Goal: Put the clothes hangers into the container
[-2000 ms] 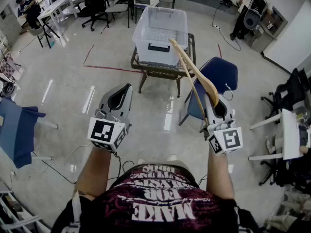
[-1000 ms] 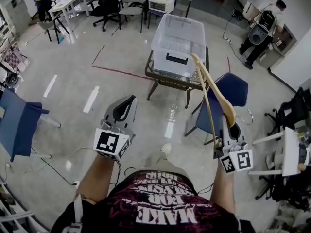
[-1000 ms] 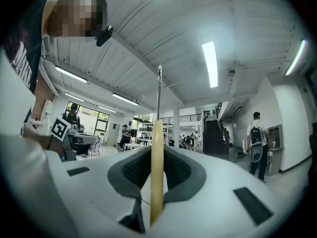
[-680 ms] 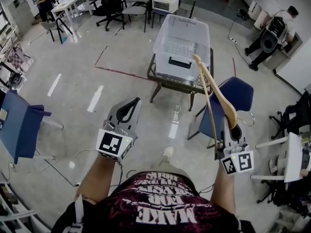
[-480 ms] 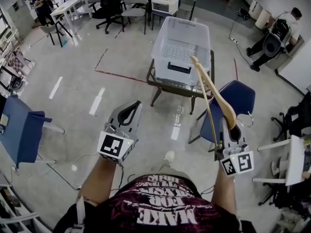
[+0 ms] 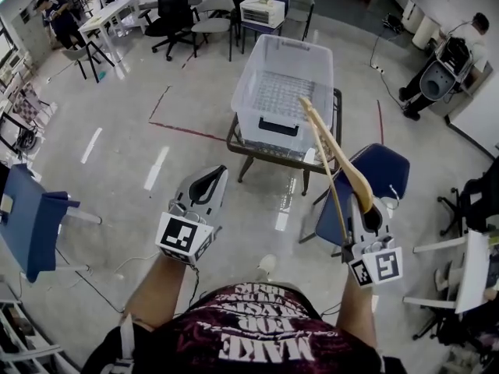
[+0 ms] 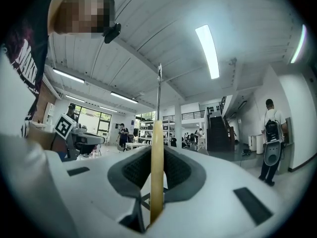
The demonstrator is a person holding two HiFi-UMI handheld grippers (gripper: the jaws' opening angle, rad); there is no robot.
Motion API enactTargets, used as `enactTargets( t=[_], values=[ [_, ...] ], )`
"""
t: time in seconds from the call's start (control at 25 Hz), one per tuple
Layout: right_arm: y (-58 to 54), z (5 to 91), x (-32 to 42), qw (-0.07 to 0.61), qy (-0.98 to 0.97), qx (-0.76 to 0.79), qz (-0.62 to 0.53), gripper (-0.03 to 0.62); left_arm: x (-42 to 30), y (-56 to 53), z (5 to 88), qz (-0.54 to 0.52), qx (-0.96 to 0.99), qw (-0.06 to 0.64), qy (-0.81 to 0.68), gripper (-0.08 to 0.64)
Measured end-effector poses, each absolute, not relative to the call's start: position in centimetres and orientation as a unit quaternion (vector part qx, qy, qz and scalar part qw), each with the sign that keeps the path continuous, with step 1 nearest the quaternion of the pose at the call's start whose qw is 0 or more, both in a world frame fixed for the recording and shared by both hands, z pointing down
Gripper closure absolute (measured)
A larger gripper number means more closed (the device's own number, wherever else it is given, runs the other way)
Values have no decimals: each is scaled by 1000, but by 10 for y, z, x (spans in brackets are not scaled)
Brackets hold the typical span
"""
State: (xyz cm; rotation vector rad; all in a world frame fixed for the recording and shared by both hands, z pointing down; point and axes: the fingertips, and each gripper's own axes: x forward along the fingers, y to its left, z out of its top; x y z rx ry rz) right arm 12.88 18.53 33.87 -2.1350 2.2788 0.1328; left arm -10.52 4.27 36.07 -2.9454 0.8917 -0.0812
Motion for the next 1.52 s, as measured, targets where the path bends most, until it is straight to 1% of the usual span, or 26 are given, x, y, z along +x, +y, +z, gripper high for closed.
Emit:
enactTargets(
  t=[0.16, 0.56, 0.72, 0.92, 1.16, 1.4, 1.52],
  values=[
    [172, 340, 158, 7, 729, -683, 45, 531, -74, 29, 353, -20, -956, 41, 290, 554],
    [137, 332, 217, 9, 737, -674, 46, 531, -14, -10, 347, -5, -955, 27, 296, 554],
    [127, 329, 230, 7, 744, -666, 49, 531, 2, -18, 344, -2, -954, 28, 299, 554],
    [114, 333, 228, 9, 755, -654, 43, 531, -3, -23, 358, -30, -949, 35, 311, 554],
    [99, 354, 229, 12, 757, -653, 18, 531, -20, -31, 375, -36, -944, 0, 327, 554],
    [69, 363, 220, 3, 752, -658, 14, 531, -33, -62, 393, -81, -937, 25, 340, 554],
    [49, 368, 212, 4, 751, -660, 8, 531, -27, -81, 397, -82, -942, 18, 324, 554]
  ],
)
